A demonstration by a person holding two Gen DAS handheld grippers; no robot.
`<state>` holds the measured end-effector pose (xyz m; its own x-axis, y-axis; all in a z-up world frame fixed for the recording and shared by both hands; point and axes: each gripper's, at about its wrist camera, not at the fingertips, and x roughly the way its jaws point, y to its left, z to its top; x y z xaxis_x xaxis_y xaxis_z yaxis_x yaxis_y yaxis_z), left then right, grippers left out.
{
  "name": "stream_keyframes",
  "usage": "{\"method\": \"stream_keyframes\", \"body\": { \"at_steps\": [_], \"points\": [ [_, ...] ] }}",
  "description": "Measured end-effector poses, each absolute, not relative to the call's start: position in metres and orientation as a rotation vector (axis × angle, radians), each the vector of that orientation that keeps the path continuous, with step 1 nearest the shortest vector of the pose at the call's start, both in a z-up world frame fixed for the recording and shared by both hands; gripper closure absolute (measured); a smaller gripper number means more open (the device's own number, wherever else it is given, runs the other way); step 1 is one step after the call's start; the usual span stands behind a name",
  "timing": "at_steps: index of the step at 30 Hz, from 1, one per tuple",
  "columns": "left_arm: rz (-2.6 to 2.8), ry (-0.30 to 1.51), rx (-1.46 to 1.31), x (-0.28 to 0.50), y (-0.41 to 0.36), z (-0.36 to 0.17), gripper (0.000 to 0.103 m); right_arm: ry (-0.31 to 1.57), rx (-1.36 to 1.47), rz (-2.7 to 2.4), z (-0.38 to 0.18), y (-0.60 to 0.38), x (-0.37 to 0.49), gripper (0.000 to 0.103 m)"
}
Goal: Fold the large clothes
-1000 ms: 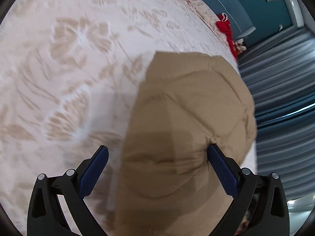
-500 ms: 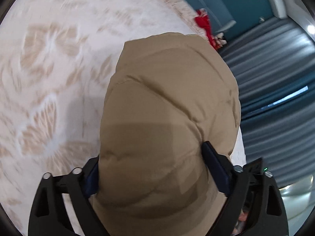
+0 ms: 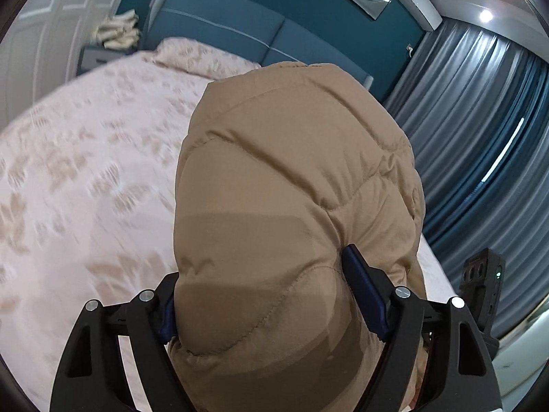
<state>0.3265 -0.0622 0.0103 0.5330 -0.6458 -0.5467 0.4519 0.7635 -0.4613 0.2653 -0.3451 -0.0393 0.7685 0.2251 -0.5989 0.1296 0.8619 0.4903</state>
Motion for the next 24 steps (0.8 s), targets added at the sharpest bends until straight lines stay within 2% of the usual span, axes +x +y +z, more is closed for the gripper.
{"method": "stream_keyframes", "body": {
  "at_steps": [5, 14, 24],
  "points": [
    [-0.620, 0.790, -0.331, 0.365, -0.032, -0.019, 0.025, 0.741, 0.491, 0.057, -0.050, -0.315, 0.309, 0.088],
    [-0.528, 0.923, -0.407, 0.409, -0.001, -0.092, 0.025, 0.849, 0.444, 0.043, -0.102, -0.281, 0.358, 0.088],
    [-0.485, 0.908, -0.355, 0.411, -0.005, -0.117, 0.020, 0.881, 0.458, 0.012, -0.139, -0.276, 0.363, 0.085]
  ]
}}
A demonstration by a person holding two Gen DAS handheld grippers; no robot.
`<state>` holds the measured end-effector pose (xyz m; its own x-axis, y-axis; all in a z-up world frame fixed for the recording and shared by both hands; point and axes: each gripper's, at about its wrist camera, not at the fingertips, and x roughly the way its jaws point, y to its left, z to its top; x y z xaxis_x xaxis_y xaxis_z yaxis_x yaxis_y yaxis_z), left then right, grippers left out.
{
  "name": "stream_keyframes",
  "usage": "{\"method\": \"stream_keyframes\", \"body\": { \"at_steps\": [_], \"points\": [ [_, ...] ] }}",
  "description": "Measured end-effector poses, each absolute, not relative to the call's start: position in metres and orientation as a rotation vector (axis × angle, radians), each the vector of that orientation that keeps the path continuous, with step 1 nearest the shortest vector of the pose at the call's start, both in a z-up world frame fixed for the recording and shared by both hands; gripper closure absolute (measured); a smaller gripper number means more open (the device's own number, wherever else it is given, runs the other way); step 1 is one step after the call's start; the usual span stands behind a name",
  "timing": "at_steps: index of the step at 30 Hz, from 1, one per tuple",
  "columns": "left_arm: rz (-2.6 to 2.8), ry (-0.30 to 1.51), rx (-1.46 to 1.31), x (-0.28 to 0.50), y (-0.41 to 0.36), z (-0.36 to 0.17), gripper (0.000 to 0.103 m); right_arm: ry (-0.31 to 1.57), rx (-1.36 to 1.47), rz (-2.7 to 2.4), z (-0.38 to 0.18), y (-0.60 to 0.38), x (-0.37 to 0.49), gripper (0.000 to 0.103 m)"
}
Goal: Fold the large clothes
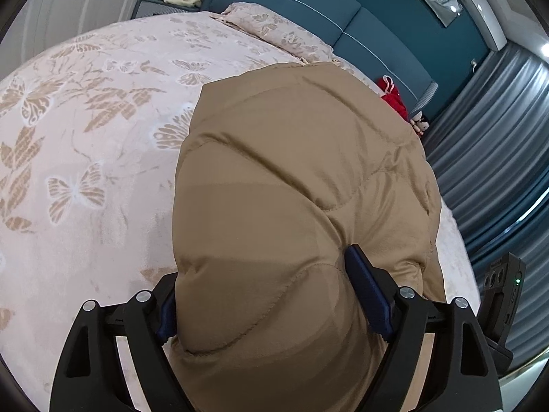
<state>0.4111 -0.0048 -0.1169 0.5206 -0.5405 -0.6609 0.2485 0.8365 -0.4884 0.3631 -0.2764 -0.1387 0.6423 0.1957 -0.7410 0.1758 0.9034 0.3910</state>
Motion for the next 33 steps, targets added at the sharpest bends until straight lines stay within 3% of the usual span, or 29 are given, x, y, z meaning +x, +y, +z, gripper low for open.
{"method": "stream_keyframes", "body": {
  "at_steps": [3, 5, 8, 13, 15, 17, 20, 33],
  "points": [
    [-0.461, 0.895, -0.326, 0.411, -0.010, -0.119, 0.016, 0.881, 0.450, -0.006, -0.148, -0.278, 0.360, 0.078],
    [-0.432, 0.894, -0.299, 0.409, -0.012, -0.116, 0.014, 0.886, 0.458, -0.028, -0.147, -0.282, 0.357, 0.067],
    [-0.338, 0.880, -0.160, 0.394, -0.023, -0.096, 0.012, 0.912, 0.439, -0.069, -0.136, -0.287, 0.345, 0.058],
    [-0.172, 0.785, 0.094, 0.353, -0.036, -0.055, 0.013, 0.845, 0.299, -0.185, -0.091, -0.285, 0.299, 0.058],
    [-0.139, 0.757, 0.092, 0.337, -0.034, -0.037, 0.013, 0.785, 0.261, -0.195, -0.069, -0.278, 0.282, 0.060],
    [-0.112, 0.742, 0.089, 0.327, -0.034, -0.026, 0.013, 0.736, 0.237, -0.159, -0.047, -0.265, 0.270, 0.079],
    [-0.058, 0.733, 0.145, 0.326, -0.042, -0.022, 0.014, 0.754, 0.210, -0.083, -0.036, -0.242, 0.274, 0.091],
    [-0.021, 0.807, 0.211, 0.333, -0.069, -0.083, 0.019, 0.862, 0.127, -0.104, -0.102, -0.207, 0.314, 0.094]
  ]
}}
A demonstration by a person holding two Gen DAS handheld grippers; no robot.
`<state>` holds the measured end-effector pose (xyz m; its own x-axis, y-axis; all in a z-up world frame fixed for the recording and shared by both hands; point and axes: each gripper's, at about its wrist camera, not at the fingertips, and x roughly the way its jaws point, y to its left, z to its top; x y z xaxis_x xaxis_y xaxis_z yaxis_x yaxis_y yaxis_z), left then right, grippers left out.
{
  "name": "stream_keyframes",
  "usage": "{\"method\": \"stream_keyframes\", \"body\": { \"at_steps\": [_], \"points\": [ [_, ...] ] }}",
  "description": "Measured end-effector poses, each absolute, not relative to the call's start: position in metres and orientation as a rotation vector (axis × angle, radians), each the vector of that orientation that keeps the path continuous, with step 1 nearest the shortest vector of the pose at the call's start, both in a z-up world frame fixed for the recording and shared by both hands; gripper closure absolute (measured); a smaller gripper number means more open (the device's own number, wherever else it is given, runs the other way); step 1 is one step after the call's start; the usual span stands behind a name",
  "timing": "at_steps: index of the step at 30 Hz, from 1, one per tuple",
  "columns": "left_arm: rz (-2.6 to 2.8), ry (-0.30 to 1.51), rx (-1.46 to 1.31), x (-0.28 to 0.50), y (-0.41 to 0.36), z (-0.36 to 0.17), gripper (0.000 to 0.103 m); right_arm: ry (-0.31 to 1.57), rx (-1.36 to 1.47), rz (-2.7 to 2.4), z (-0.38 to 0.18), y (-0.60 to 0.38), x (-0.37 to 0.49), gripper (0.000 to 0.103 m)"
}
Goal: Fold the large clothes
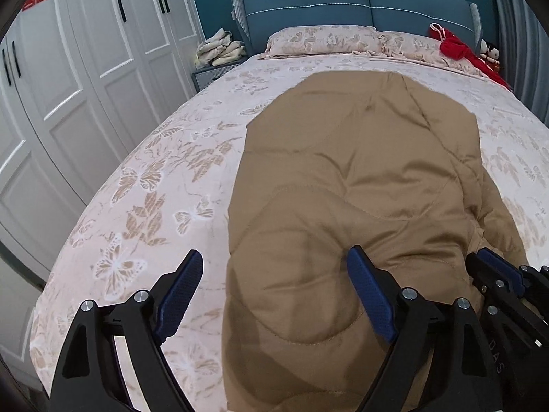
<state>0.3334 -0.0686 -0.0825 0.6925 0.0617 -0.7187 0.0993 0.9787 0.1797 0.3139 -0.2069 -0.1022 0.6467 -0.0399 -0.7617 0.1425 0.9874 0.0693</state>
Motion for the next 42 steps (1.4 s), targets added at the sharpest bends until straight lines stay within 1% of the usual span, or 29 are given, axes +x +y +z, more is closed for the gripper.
{"method": "stream_keyframes", "body": {
  "at_steps": [4, 14, 42],
  "points": [
    [-0.027, 0.814, 0.152, 0.335, -0.066, -0.095, 0.019, 0.861, 0.141, -0.117, -0.115, -0.208, 0.317, 0.094],
    [-0.015, 0.791, 0.148, 0.334, -0.075, -0.115, 0.018, 0.831, 0.133, -0.148, -0.136, -0.204, 0.317, 0.095],
    [0.018, 0.701, 0.161, 0.326, -0.085, -0.129, 0.018, 0.756, 0.148, -0.152, -0.151, -0.203, 0.310, 0.095]
  ]
}}
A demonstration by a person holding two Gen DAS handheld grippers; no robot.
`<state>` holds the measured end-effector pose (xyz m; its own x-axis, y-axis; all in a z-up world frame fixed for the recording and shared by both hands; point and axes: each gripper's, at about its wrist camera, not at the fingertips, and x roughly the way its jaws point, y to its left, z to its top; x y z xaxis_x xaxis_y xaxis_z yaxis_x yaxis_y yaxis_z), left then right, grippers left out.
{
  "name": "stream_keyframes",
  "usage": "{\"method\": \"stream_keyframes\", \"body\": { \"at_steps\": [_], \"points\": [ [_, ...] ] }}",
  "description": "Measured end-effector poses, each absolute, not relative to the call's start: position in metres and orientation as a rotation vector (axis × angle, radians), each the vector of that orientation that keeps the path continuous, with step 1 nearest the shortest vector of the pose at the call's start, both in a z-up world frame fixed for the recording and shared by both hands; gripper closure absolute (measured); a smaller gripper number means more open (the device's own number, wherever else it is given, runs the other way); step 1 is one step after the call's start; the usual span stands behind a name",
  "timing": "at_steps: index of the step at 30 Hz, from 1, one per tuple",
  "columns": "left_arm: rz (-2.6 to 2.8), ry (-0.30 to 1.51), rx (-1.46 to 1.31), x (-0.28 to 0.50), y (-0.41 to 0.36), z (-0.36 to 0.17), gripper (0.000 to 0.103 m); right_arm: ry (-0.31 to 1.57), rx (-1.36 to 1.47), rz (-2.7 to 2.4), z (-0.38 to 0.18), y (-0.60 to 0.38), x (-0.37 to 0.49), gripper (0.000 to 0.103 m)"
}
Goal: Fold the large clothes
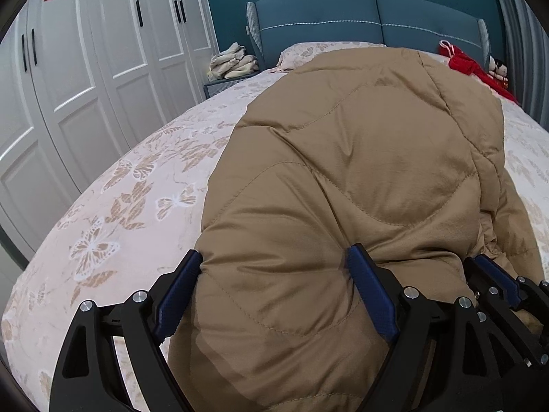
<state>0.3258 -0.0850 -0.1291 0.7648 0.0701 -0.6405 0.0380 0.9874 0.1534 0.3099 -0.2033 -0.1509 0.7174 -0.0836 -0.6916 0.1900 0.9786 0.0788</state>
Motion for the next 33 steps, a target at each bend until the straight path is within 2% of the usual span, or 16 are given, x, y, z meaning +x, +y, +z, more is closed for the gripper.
{"method": "stream_keyframes", "body": {
  "at_steps": [3, 4, 5, 7, 10, 17, 33],
  "points": [
    [-0.025, 0.751, 0.109, 0.321, -0.074, -0.114, 0.019, 0.789, 0.171, -0.149, -0.130, -0.209, 0.299, 0.089],
    [-0.034, 0.765, 0.099, 0.315, -0.071, -0.106, 0.019, 0.792, 0.191, -0.149, -0.122, -0.210, 0.291, 0.078],
    [-0.036, 0.761, 0.106, 0.301, -0.067, -0.094, 0.019, 0.782, 0.212, -0.150, -0.111, -0.211, 0.279, 0.061],
    [-0.028, 0.736, 0.129, 0.278, -0.065, -0.079, 0.019, 0.741, 0.220, -0.168, -0.088, -0.209, 0.246, 0.044],
    [-0.033, 0.717, 0.165, 0.237, -0.062, -0.061, 0.018, 0.736, 0.202, -0.193, -0.068, -0.202, 0.201, 0.041],
    [-0.062, 0.797, 0.130, 0.161, -0.046, -0.048, 0.017, 0.758, 0.218, -0.215, -0.051, -0.186, 0.115, 0.035],
    [-0.008, 0.781, 0.134, 0.087, -0.024, -0.031, 0.018, 0.740, 0.151, -0.217, -0.036, -0.154, 0.041, 0.034]
  ]
}}
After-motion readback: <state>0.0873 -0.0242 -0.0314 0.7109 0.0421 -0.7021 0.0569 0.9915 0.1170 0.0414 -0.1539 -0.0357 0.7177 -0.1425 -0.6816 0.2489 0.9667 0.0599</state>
